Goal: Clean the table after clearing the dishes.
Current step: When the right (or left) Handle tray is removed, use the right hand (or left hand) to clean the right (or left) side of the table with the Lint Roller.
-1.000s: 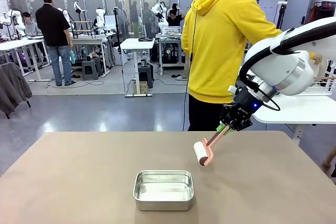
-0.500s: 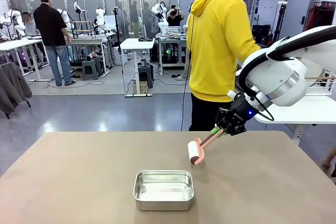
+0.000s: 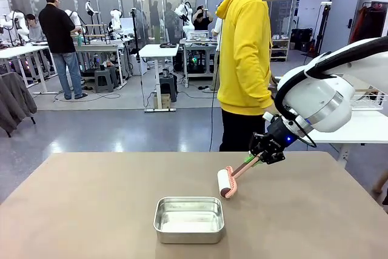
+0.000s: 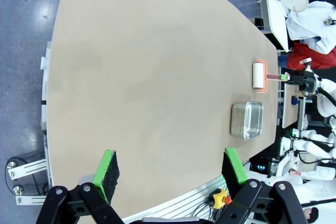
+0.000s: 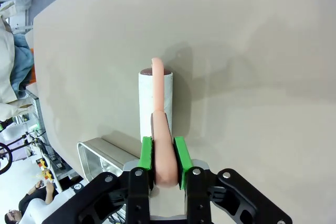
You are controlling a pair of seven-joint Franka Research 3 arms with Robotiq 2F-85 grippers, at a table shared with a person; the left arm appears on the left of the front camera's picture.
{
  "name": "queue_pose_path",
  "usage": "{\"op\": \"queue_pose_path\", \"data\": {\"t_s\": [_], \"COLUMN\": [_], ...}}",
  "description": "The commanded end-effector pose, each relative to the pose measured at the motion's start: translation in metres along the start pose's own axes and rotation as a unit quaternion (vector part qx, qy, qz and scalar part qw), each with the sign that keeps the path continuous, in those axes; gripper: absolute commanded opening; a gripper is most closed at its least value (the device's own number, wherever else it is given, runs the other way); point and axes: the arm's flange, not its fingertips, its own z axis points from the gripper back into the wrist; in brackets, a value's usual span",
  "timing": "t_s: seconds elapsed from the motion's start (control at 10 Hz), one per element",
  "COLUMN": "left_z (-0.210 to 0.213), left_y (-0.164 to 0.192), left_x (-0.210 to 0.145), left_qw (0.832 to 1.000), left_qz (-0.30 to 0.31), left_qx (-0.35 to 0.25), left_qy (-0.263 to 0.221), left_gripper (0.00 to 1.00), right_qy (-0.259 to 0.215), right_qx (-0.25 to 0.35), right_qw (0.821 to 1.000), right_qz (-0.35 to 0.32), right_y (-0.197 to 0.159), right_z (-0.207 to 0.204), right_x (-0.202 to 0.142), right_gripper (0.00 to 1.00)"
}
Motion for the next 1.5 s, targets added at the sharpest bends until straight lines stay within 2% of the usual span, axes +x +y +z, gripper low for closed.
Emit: {"op": "queue_pose_path", "data": {"t_s": [0.0, 0.6, 1.1, 1.4], "left_z": [0.003, 0.003, 0.003, 0.003], "left_y": [-0.001, -0.001, -0.001, -0.001], "left_x": [-0.001, -0.001, -0.001, -0.001], "left_qw": [1.000, 1.000, 1.000, 1.000], "left_qz": [0.000, 0.000, 0.000, 0.000], "left_qx": [-0.003, -0.003, -0.003, -0.003], "left_qy": [-0.001, -0.001, -0.001, -0.001], "left_gripper": [1.00, 1.00, 1.00, 1.00], "right_qy": [-0.017, -0.045, -0.064, -0.057], "right_qx": [-0.002, -0.032, -0.103, -0.149], "right_qw": [1.000, 0.998, 0.992, 0.987], "right_qz": [-0.005, -0.032, -0.017, -0.022], "right_y": [-0.025, -0.113, -0.196, -0.221], "right_z": [-0.006, 0.047, 0.101, 0.141], "right_x": [-0.001, -0.004, 0.000, 0.009], "right_gripper": [0.22, 0.22, 0.22, 0.22]}}
